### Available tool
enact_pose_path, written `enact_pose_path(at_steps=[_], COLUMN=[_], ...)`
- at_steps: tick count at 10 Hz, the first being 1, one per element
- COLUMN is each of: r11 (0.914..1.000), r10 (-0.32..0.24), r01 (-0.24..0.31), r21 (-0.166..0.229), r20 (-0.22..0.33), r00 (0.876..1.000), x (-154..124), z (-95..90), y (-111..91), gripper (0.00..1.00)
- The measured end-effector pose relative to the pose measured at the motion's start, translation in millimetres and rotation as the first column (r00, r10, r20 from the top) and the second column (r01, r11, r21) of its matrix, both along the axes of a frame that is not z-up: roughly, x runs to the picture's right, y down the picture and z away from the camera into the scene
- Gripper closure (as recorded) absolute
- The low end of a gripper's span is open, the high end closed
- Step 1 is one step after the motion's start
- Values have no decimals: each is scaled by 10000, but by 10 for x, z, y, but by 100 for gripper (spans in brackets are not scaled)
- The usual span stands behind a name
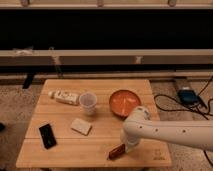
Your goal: Drag the pepper across the table
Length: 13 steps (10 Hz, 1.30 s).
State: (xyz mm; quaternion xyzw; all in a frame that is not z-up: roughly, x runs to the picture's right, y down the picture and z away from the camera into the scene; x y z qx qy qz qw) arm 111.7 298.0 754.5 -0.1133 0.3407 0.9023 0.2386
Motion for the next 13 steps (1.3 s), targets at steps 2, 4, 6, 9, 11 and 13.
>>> enact_pose_path(at_steps=[2,4,6,9,11,13], r11=[9991,9971,9966,9978,9985,9989], r10=[-421,-721,-793,-652,-545,-452], r01=[416,699,761,618,528,459], r21=[-129,-285,-313,-242,-134,-33], r20=[-427,-861,-1225,-1793,-2201,-2609], r00=[9982,9937,9893,9816,9740,9643], x=[97,245,415,717,852,950], z=[36,72,77,42,49,79], y=[-64,-115,-169,-234,-284,-334], gripper=[100,100,100,100,98,81])
